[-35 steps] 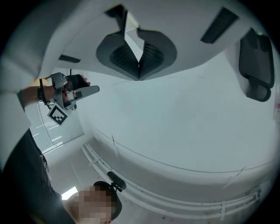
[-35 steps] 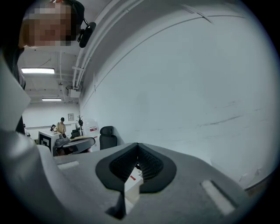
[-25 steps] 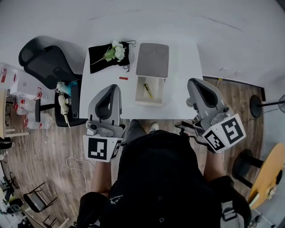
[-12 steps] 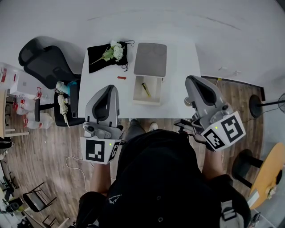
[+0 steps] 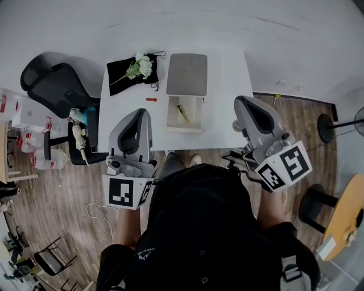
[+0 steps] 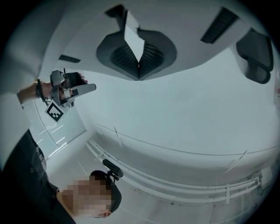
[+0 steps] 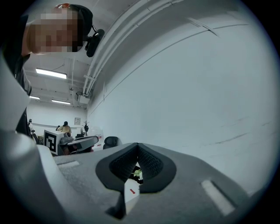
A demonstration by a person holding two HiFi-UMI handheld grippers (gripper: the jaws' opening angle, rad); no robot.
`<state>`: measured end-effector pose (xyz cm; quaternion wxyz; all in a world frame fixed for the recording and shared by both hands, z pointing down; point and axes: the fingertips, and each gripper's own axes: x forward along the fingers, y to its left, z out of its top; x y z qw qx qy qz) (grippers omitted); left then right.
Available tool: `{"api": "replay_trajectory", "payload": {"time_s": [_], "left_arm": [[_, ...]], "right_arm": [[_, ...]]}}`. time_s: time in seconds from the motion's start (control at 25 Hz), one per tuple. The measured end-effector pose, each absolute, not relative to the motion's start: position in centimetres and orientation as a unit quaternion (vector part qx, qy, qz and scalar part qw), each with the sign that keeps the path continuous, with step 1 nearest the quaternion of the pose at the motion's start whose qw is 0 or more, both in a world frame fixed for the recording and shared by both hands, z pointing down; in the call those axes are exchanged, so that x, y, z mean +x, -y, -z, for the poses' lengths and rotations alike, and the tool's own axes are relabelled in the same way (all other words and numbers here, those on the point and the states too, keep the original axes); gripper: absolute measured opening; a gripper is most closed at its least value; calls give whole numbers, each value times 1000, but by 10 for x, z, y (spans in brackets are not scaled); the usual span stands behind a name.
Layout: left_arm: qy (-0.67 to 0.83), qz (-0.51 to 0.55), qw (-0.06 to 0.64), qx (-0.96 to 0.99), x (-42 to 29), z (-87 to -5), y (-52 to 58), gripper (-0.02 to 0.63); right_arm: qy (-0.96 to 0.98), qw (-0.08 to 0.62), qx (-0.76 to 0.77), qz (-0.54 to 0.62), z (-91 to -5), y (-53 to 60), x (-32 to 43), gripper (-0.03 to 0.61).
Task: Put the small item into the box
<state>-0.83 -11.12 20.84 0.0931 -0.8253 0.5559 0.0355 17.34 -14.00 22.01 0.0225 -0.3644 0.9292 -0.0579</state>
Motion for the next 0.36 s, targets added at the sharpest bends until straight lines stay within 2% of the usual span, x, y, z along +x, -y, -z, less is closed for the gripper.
{"api": "replay_trajectory", "payload": {"time_s": [0.36], "left_arm": [[-541,-38,87,-836,-2,-214,115,5]], "right_arm": [[-923,16,-379,65,-227,140,178,5]]}}
